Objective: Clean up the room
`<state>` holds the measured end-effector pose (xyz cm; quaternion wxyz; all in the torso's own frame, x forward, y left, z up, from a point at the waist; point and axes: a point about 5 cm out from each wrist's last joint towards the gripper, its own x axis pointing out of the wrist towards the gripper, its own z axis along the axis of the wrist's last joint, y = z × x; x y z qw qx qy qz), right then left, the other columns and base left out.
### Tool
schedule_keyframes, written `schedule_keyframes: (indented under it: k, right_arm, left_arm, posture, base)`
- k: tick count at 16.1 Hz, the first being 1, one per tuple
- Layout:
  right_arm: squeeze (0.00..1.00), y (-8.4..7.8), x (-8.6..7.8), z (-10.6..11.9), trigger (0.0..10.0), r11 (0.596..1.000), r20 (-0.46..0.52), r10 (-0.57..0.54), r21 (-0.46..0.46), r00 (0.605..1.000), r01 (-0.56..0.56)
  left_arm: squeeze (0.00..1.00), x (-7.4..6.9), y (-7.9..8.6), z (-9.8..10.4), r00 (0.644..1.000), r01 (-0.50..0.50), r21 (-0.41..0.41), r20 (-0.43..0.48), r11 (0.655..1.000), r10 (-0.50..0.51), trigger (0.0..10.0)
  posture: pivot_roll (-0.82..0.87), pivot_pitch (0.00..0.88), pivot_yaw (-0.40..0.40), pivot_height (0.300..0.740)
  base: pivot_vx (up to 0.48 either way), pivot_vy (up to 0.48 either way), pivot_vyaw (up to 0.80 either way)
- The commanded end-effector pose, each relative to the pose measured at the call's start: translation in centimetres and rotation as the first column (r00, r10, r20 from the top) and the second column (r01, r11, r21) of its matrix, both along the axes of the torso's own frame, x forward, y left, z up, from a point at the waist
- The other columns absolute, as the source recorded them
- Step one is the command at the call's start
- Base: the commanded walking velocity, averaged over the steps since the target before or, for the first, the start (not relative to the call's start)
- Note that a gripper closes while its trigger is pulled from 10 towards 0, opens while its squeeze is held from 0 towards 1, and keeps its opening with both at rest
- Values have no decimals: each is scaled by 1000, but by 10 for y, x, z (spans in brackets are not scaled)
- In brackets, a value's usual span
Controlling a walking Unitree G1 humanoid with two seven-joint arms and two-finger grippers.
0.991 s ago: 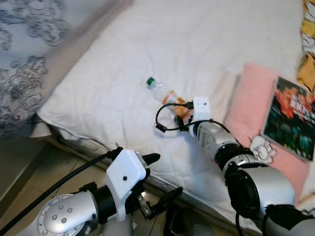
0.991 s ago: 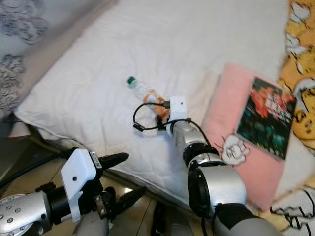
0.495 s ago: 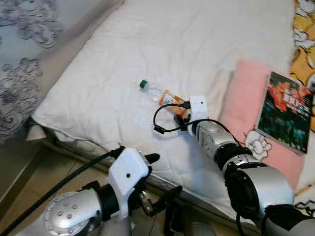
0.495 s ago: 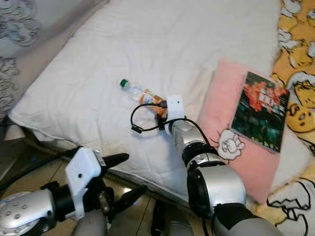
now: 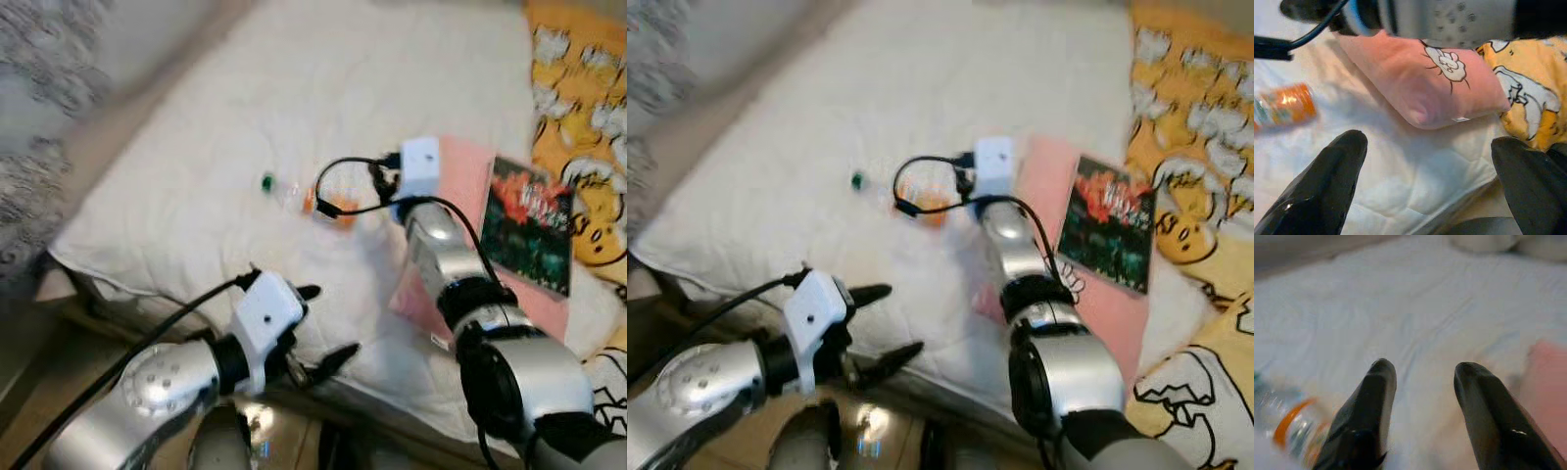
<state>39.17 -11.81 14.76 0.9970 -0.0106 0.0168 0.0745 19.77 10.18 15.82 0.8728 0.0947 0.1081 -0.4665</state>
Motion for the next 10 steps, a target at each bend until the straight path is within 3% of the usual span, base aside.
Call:
schedule_keyframes:
  k: [1,2,3,4,5,7,8,9,10]
  right_arm:
    - [0,-11,-1,3,0,999,40,-35,20,999,35]
    - [0,-16,-4,1,3333,996,59,-76,50,995,73]
    - [996,-26,-16,-2,10000,990,125,-141,31,982,139]
    - [996,-26,-16,-2,10000,990,125,-141,31,982,139]
    - [1000,-41,-65,-20,10000,988,211,-139,-39,968,151]
    - [1000,-52,-103,-49,10000,983,143,-172,-39,975,179]
    - [1000,-55,-113,-63,10000,975,112,-211,-49,971,218]
    - [1000,-56,-116,-67,10000,970,102,-228,-63,968,235]
    - [1000,-57,-119,-73,10000,966,93,-239,-78,966,247]
  left_arm:
    - [0,6,-2,-4,1000,-13,8,23,1000,12,10000]
    - [0,25,1,-9,989,-136,-8,62,991,136,10000]
    - [0,55,12,-18,907,-402,-23,126,915,402,10000]
    - [0,55,12,-18,907,-402,-23,126,915,402,10000]
    - [0,68,31,-26,793,-596,-101,77,796,604,10000]
    - [0,79,45,-38,725,-677,-82,94,731,682,10000]
    - [0,86,51,-44,693,-710,-68,111,701,713,10000]
    - [145,90,52,-47,683,-720,-53,121,692,720,10000]
    - [1000,97,53,-53,678,-727,-56,100,684,729,10000]
  posture:
    - [342,0,-123,735]
    - [323,0,-119,735]
    - [301,0,-112,735]
    - [301,0,-112,735]
    - [266,0,-107,735]
    - [234,0,-93,735]
    - [194,0,-73,735]
    - [184,0,-67,735]
    - [156,0,-51,735]
  base:
    - [0,0,0]
    - [0,0,0]
    - [0,0,0]
    - [0,0,0]
    - [0,0,0]
    - [0,0,0]
    - [0,0,0]
    - [0,0,0]
    - [0,0,0]
